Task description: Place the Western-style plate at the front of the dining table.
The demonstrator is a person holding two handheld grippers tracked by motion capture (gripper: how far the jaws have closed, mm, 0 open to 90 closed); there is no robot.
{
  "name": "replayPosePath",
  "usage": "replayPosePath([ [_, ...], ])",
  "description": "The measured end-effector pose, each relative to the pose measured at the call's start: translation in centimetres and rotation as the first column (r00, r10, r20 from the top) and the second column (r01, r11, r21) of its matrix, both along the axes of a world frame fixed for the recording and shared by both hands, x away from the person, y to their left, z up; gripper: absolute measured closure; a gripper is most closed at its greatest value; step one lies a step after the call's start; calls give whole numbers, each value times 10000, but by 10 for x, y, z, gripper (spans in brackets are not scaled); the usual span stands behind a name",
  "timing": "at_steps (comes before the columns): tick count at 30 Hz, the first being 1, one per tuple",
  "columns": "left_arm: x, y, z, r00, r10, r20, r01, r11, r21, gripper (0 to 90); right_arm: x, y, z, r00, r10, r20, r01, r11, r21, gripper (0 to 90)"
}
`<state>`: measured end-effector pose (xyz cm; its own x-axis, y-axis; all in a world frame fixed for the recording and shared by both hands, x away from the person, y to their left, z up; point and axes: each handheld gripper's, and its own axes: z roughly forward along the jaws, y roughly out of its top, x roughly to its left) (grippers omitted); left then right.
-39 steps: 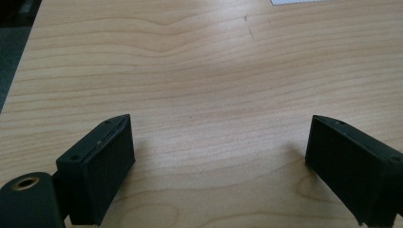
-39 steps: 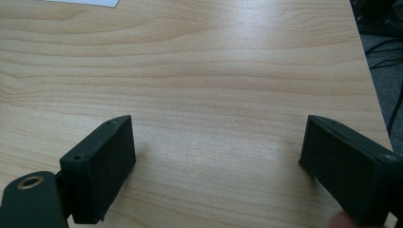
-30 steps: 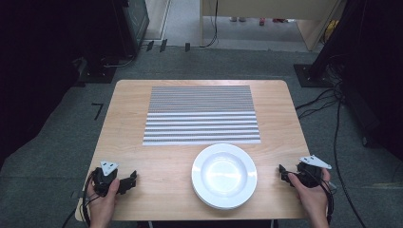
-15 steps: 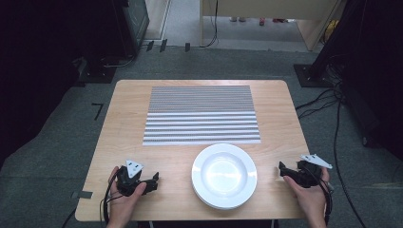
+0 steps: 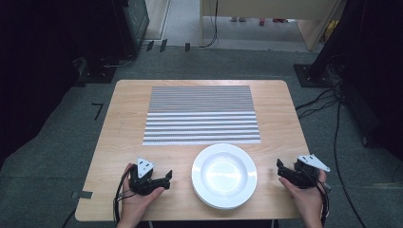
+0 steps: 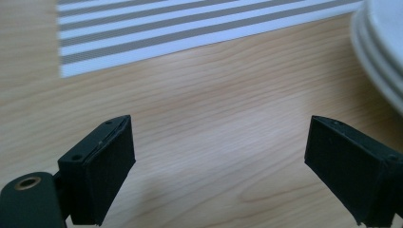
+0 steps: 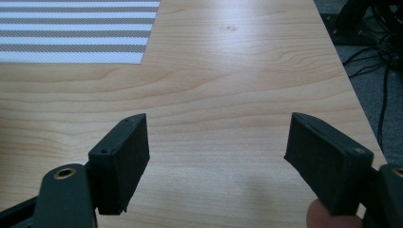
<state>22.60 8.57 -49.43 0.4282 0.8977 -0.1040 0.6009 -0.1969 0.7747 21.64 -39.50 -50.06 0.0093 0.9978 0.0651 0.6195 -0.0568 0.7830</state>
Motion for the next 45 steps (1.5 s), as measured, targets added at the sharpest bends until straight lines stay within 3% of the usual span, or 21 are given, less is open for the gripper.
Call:
replayPosePath([
  [2, -2, -6, 2, 9999, -147, 90, 147, 9999, -24, 95, -2, 2, 2, 10000, 52, 13, -52, 9990, 434, 224],
  [5, -3, -15, 5, 9993, -357, 115, 359, 9992, -166, 95, -4, 7, 5, 9998, 193, 21, -194, 9984, 526, 219],
  [7, -3, -21, 5, 9987, -510, 82, 511, 9985, -171, 95, -5, 12, 8, 9996, 281, 98, -286, 9982, 520, 227],
  [9, -3, -26, 5, 9978, -659, 35, 660, 9976, -191, 95, -8, 18, 12, 9983, 401, 430, -418, 9983, 394, 311],
  [13, -3, -37, 6, 9958, -919, -3, 918, 9951, -355, 96, -13, 31, 23, 9929, 848, 839, -874, 9958, 285, 383],
  [25, 1, -69, 11, 9885, -1498, 222, 1507, 9872, -528, 138, -20, 52, 26, 9751, 1762, 1345, -1837, 9819, 462, 467],
  [31, -2, -73, 8, 9799, -1976, 279, 1992, 9767, -794, 273, -22, 58, 26, 9544, 2548, 1558, -2725, 9564, 1049, 603],
  [33, -3, -73, 8, 9784, -2049, 286, 2066, 9747, -852, 318, -23, 60, 26, 9520, 2704, 1436, -2927, 9413, 1683, 652],
  [36, -4, -73, 6, 9779, -2083, 198, 2092, 9743, -830, 360, -23, 63, 25, 9530, 2809, 1136, -2986, 9341, 1958, 690],
  [39, -5, -73, 5, 9743, -2248, 117, 2248, 9692, -1009, 383, -22, 64, 23, 9550, 2820, 916, -2956, 9297, 2196, 728],
  [45, -6, -73, 4, 9695, -2451, 14, 2433, 9618, -1255, 412, -19, 59, 19, 9582, 2806, 569, -2825, 8948, 3456, 730],
])
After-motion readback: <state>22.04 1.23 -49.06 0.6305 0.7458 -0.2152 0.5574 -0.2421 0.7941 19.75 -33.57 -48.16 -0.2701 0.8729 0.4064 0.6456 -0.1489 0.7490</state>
